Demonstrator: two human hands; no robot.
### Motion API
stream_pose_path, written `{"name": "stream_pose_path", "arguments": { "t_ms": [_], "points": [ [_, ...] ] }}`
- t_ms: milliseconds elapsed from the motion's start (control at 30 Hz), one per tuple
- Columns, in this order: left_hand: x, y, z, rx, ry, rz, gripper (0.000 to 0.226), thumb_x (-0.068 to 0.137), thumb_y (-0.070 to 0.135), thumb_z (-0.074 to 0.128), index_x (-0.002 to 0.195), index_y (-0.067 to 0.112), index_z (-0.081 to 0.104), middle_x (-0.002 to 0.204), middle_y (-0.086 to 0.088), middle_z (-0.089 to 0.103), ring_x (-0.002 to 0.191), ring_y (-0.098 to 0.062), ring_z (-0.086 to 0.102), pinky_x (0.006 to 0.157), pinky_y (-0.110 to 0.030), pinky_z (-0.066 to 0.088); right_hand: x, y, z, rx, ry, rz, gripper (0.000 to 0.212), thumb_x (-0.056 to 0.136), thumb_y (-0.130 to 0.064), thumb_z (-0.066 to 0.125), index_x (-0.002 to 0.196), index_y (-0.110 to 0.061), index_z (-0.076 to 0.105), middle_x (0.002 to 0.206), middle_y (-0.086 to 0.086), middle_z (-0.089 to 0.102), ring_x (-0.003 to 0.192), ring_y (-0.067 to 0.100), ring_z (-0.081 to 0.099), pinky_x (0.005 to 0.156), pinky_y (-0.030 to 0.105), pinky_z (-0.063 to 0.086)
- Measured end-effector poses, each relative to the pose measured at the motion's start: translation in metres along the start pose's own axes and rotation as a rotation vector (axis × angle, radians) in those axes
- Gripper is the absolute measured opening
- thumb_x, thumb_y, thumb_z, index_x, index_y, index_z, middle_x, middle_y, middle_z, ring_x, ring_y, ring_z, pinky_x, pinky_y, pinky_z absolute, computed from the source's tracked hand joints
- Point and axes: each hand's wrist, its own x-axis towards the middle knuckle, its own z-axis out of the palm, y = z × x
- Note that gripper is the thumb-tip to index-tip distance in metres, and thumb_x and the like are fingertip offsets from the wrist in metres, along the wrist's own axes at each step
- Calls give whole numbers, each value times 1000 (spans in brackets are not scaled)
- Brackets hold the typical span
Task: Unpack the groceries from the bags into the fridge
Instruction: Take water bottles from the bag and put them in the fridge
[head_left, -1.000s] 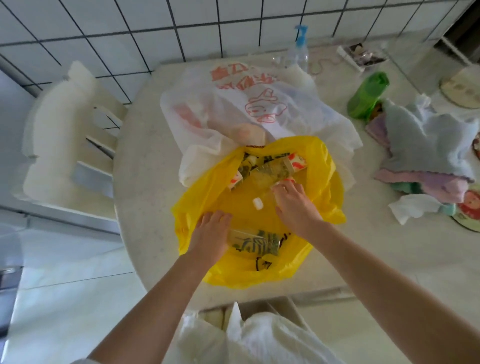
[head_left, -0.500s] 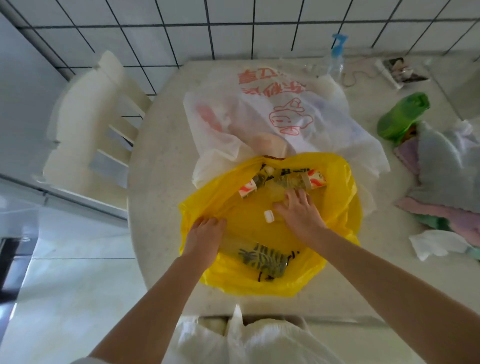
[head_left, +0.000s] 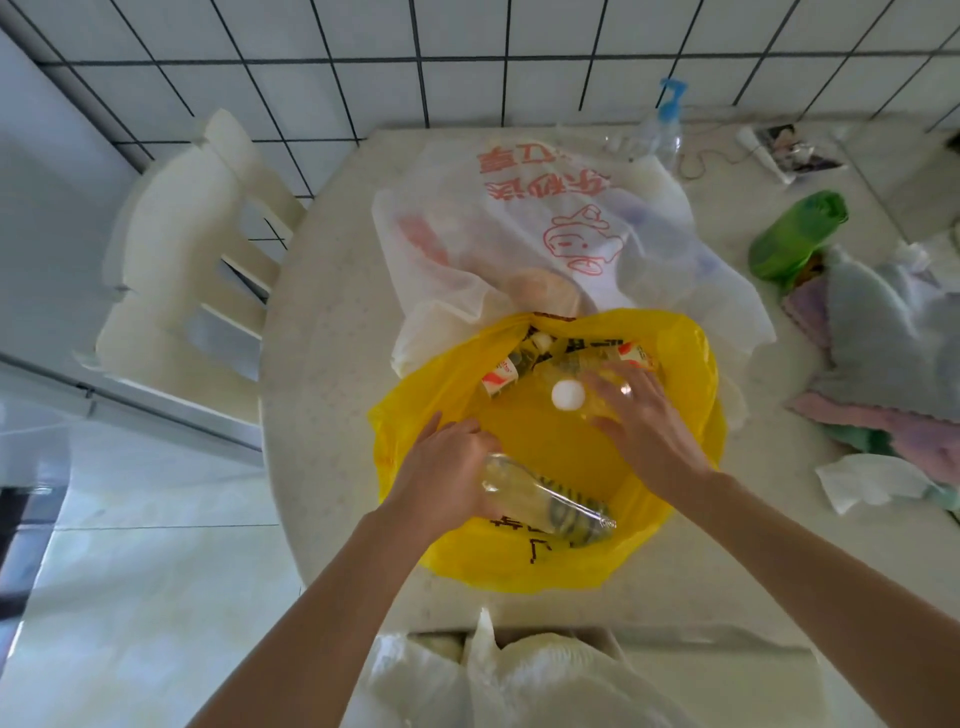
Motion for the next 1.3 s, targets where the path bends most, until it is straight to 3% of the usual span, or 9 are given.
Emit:
{"name": "stream_pose_path", "arguments": {
  "t_ms": [133, 267, 400, 500, 600, 767, 900, 1033, 1300],
  "points": [
    [-7, 19, -15, -165, 116, 14, 69, 63, 43, 84, 124, 21, 61, 112, 5, 51, 108, -16, 46, 91, -30, 45, 1, -12, -27, 387, 195, 176, 53, 83, -17, 71, 133, -16, 53, 131, 3, 56, 120, 16, 49, 96, 33, 43],
    [-14, 30, -20, -194, 230, 57, 59, 64, 33, 85, 115, 17, 61, 115, 4, 42, 106, -14, 43, 85, -28, 47, -10, -29, -30, 629, 220, 261, 54, 82, -21, 72, 131, -30, 50, 122, -12, 58, 113, 14, 58, 93, 34, 51],
    [-16, 21, -14, -357, 299, -2, 55, 62, 26, 88, 109, 16, 61, 107, 8, 38, 90, -9, 48, 68, -10, 40, -23, -39, -20, 685, 145, 267, 55, 81, -23, 72, 130, -30, 49, 122, -12, 59, 113, 12, 58, 93, 33, 51],
    [-17, 15, -5, -512, 364, -36, 57, 58, 23, 91, 107, 18, 61, 110, 7, 44, 90, -5, 52, 73, -1, 40, -34, -37, -12, 676, 135, 311, 55, 78, -33, 71, 127, -33, 47, 124, -8, 57, 114, 13, 56, 95, 34, 50],
    [-14, 18, 9, -680, 417, 1, 56, 61, 17, 90, 110, 19, 61, 114, 5, 48, 100, -2, 54, 82, -3, 40, -41, -35, -11, 645, 158, 314, 57, 76, -42, 68, 126, -38, 43, 128, -10, 52, 116, 11, 53, 93, 28, 48],
    [-11, 27, 30, -830, 308, 33, 64, 69, 12, 84, 121, 31, 51, 123, 9, 54, 112, -1, 51, 86, -10, 44, -52, -34, -5, 657, 104, 307, 57, 75, -52, 64, 126, -44, 39, 126, -14, 49, 117, 2, 48, 92, 21, 42],
    [-5, 25, 38, -817, 285, -1, 68, 69, 8, 82, 124, 30, 49, 123, 11, 53, 110, -1, 50, 84, -6, 42, -58, -30, 3, 641, 116, 309, 68, 75, -40, 75, 132, -40, 36, 129, -10, 50, 120, 7, 49, 92, 29, 48],
    [3, 18, 48, -820, 197, -61, 71, 70, 12, 82, 124, 39, 45, 118, 15, 55, 107, -3, 53, 82, -15, 48, -56, -31, 15, 584, 140, 310, 82, 74, -23, 81, 139, -28, 30, 134, 0, 45, 123, 15, 46, 96, 34, 48],
    [10, 16, 58, -824, 232, -131, 61, 68, 20, 86, 104, 49, 46, 101, 28, 59, 96, 16, 55, 71, -4, 45, -45, -30, 38, 661, 121, 504, 78, 64, -23, 87, 128, -18, 43, 116, -3, 57, 107, 16, 54, 80, 16, 43]
  ]
}}
